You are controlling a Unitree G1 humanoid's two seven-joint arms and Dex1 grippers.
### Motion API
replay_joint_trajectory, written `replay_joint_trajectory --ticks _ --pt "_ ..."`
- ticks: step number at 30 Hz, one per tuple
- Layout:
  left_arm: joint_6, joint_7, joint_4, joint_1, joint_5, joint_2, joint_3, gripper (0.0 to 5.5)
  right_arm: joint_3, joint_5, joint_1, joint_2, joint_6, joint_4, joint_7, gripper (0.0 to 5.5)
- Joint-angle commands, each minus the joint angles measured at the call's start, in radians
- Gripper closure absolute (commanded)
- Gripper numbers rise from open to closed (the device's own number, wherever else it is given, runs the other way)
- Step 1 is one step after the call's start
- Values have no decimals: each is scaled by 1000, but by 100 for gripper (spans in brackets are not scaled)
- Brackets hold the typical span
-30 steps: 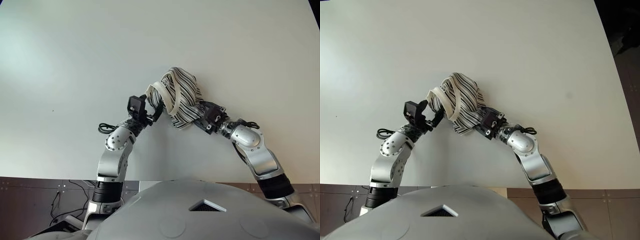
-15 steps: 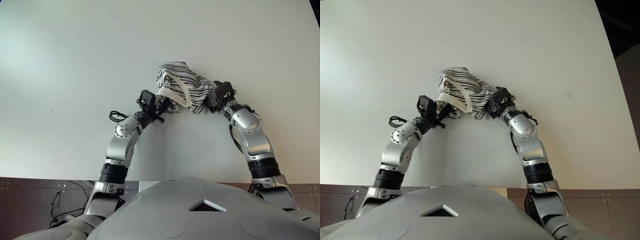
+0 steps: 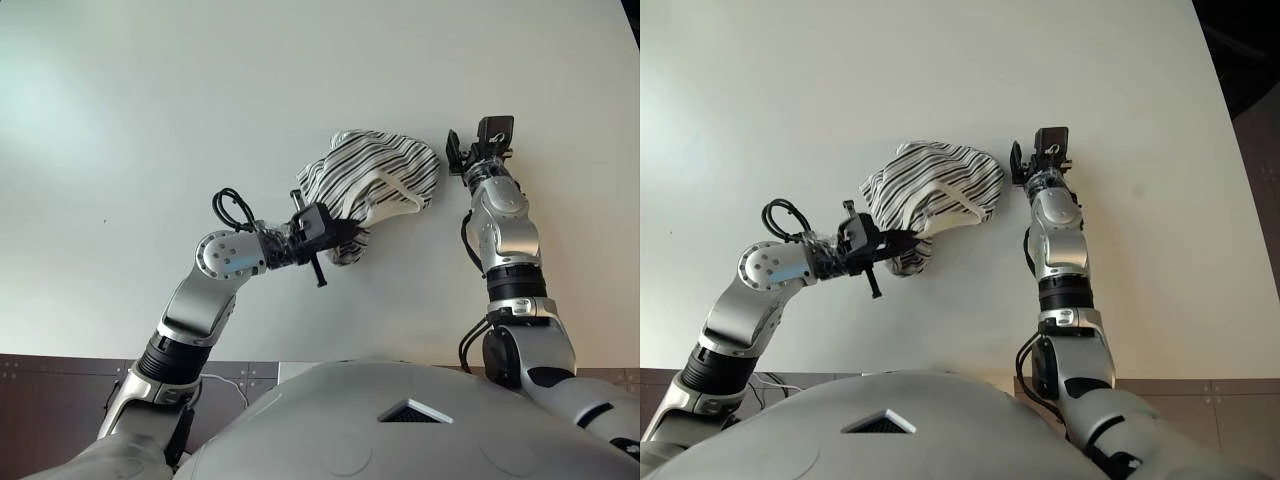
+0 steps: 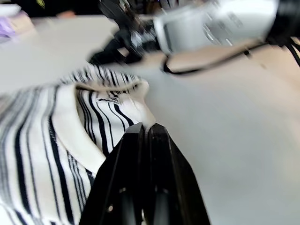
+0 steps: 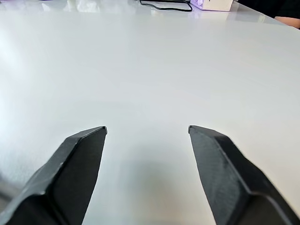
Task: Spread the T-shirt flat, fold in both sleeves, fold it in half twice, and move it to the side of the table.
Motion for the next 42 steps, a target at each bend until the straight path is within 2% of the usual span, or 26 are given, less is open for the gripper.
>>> replay_joint_trajectory --ticks 1,2,4,6,8,10,12,14,17,21,26,28,31,35,40,42 --pt "-65 -103 -22 49 -21 101 18 535 -46 -2 -90 -39 -47 90 -39 229" --pt "-82 -143 -42 58 -46 131 30 535 -48 0 -77 -47 -47 66 -29 229" --pt "-123 -224 -63 63 -64 199 49 535 19 90 32 -62 5 -200 155 229" --pt "-155 -267 -62 87 -76 247 74 535 158 201 195 -159 76 -543 416 229" --pt "-194 -251 -45 119 -53 264 102 535 253 266 341 -314 116 -777 623 229" --pt "-234 -154 7 124 22 230 118 535 265 299 440 -450 128 -909 763 229" --pt "-260 19 55 132 150 166 124 535 223 294 513 -593 86 -1004 889 229" --pt "-298 124 74 156 235 149 139 535 218 253 530 -657 44 -1052 932 229" --pt "-310 169 45 183 232 154 201 535 249 132 552 -648 -18 -1058 860 229" --pt "-296 164 -40 217 173 161 275 535 306 -166 556 -576 -106 -925 620 229" --pt "-159 200 -141 175 92 107 307 535 360 -209 694 -513 -112 -1045 543 229" --pt "-124 189 -184 232 83 120 313 502 349 -186 727 -486 -80 -1106 523 229" --pt "-170 162 -172 321 123 170 334 458 376 -204 767 -471 -45 -1171 513 229" --pt "-196 113 -136 307 110 223 379 400 480 -464 814 -428 -61 -1115 378 229" --pt "-201 77 -92 288 54 245 465 321 551 -598 904 -440 -82 -1098 340 229" --pt "-178 76 -85 264 16 233 482 321 557 -625 903 -425 -77 -1078 328 229"
